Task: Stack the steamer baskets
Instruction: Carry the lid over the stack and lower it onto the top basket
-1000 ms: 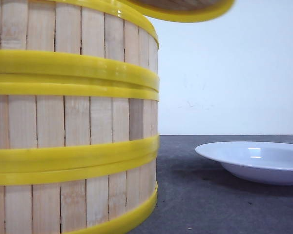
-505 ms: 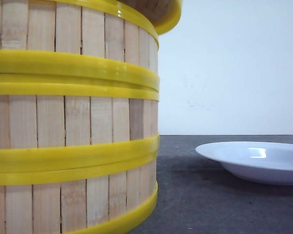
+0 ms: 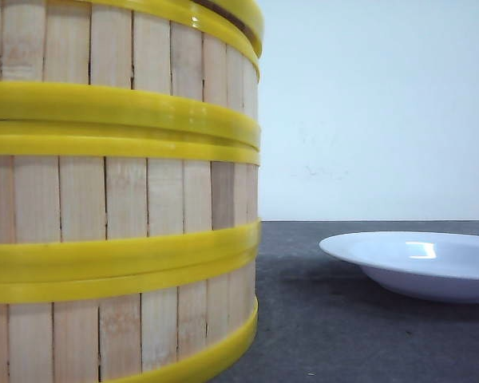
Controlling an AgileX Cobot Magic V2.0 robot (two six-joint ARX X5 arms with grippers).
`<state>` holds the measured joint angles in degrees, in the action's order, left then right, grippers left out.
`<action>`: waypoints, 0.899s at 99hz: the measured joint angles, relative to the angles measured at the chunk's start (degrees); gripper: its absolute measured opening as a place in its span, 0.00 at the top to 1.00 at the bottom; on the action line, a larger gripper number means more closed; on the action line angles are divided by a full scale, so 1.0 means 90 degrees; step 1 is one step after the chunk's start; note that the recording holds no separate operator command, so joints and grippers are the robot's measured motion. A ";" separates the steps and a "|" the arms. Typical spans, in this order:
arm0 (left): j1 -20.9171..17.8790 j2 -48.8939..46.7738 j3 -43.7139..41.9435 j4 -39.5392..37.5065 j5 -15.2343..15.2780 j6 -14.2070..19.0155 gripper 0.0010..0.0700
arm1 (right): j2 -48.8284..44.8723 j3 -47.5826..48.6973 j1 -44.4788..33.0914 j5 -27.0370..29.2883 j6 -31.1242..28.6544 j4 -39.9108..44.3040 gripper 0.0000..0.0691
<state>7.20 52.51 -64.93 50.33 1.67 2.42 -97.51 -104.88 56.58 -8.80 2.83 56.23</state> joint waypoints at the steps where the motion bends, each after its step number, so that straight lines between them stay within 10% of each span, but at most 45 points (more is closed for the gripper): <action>1: 0.0000 0.0000 0.0000 -0.0002 0.0000 0.0000 0.61 | -0.0012 0.0000 0.0000 -0.0002 0.0000 -0.0002 0.92; 89: -0.0007 0.0012 0.0000 -0.0002 0.0000 0.0000 0.61 | -0.0291 -0.0058 -0.0002 -0.0002 0.0041 0.0027 0.92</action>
<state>7.14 52.62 -64.93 50.30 1.67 2.42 -100.14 -105.41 56.55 -8.82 3.20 56.47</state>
